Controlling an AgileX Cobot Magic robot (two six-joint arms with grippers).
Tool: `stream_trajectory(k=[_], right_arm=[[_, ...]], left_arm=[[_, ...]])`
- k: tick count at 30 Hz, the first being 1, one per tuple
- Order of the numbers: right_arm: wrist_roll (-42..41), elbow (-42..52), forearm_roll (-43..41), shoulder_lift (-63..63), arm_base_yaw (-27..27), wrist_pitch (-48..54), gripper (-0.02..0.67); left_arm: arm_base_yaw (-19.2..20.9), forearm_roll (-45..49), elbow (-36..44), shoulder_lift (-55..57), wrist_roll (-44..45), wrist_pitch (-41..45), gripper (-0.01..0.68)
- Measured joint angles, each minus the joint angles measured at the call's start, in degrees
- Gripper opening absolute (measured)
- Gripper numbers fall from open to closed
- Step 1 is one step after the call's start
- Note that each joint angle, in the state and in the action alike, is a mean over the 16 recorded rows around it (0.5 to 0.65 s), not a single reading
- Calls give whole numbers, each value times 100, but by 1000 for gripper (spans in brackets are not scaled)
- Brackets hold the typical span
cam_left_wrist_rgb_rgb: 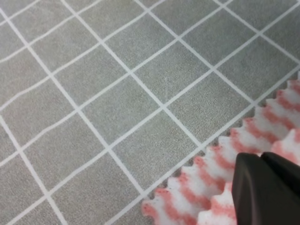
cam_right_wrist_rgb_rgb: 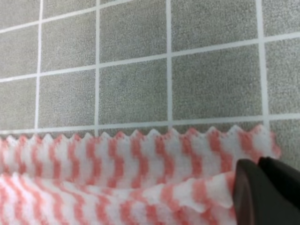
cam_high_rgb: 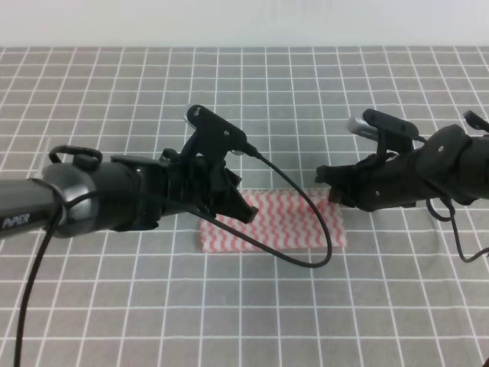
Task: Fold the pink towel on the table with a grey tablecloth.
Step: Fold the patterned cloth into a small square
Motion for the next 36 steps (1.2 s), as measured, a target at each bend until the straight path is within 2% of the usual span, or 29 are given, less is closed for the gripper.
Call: stream_trajectory(k=[6,14,22,30,36], right_arm=[[0,0,86,0,0,-64,19],[0,0,173,-1,0,-251,110],[-3,-13,204,-82,-1,-308,168],[-101,-200,209,-167,20,345,91],[-205,-390,191,-156,63,891,21]], left_arm=[[0,-2,1,0,0,44,-3],[0,-6,2,4,53,28,-3],[0,-21,2,-168,254,-508,-3],[3,-47,44,-435,54,-762,-4],[90,-45,239,-553,-464,-178,-4]])
